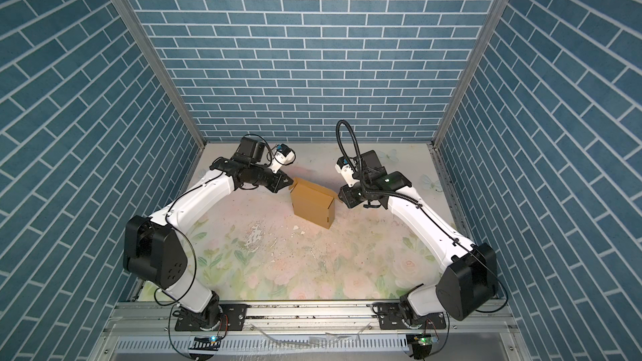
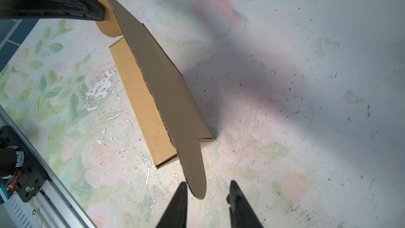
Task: Assemble paper box
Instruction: Fold and tuck the lid into the gap.
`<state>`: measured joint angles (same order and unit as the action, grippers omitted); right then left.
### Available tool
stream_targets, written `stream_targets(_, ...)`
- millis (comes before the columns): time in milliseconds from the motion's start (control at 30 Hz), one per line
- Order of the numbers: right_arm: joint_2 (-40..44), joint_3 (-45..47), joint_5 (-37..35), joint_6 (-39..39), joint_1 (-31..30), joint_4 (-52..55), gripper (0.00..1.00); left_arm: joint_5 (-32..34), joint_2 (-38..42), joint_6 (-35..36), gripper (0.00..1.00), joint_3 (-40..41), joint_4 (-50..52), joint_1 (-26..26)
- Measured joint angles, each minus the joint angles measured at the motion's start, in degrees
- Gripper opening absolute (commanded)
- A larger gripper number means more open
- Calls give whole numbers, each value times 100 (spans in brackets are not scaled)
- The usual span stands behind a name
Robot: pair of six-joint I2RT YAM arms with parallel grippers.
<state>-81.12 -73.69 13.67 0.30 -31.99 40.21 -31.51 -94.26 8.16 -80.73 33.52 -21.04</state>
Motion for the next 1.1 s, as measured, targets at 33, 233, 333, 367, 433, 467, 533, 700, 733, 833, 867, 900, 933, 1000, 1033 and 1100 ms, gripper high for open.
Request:
stream_targets(33, -11, -11, 22, -24, 0, 15, 32, 0, 0, 0, 7, 0, 0, 0)
stream_targets(233, -160, -90, 223, -11, 0, -37, 26, 20, 0, 0, 7, 0, 0, -9)
stream_targets(333, -160, -90, 337, 22, 0, -94, 17, 37, 0, 0, 7, 0, -2, -17)
stream_targets(367, -166, -90, 365, 39, 0, -109, 15, 39, 0, -2, 7, 0, -11, -20)
stream_targets(433, -199, -90, 420, 90, 0, -136, 10, 39, 0, -4, 7, 0, -26, -26)
stream_targets(467, -223, -90, 437, 105, 0, -140, 10, 39, 0, -4, 7, 0, -26, -26)
stream_targets(533, -267, -90, 463, 140, 0, -157, 9, 44, 0, -7, 7, 2, -33, -31)
stream_targets(700, -299, -90, 455, 299, 0, -208, 6, 39, 17, -149, 7, 83, -142, -35)
stream_targets(733, -299, -90, 442, 378, 0, -212, 6, 39, 28, -179, 7, 87, -149, -35)
stream_targets(833, -299, -90, 376, 599, -13, -269, 6, 42, 76, -284, 7, 155, -210, -37)
stream_targets(867, -299, -90, 354, 688, -20, -286, 6, 44, 85, -334, 7, 186, -240, -37)
stream_targets(900, -299, -90, 339, 785, -28, -304, 6, 44, 92, -400, 7, 212, -280, -39)
stream_targets(933, -306, -90, 326, 885, -37, -326, 6, 46, 105, -476, 7, 247, -341, -46)
stream_targets(1000, -328, -90, 291, 1058, -55, -365, 6, 48, 127, -608, 7, 302, -428, -61)
stream_targets(1033, -337, -90, 254, 1154, -63, -382, 6, 46, 140, -656, 7, 334, -474, -68)
stream_targets(1100, -343, -90, 190, 1285, -85, -411, 6, 46, 164, -750, 7, 398, -557, -79)
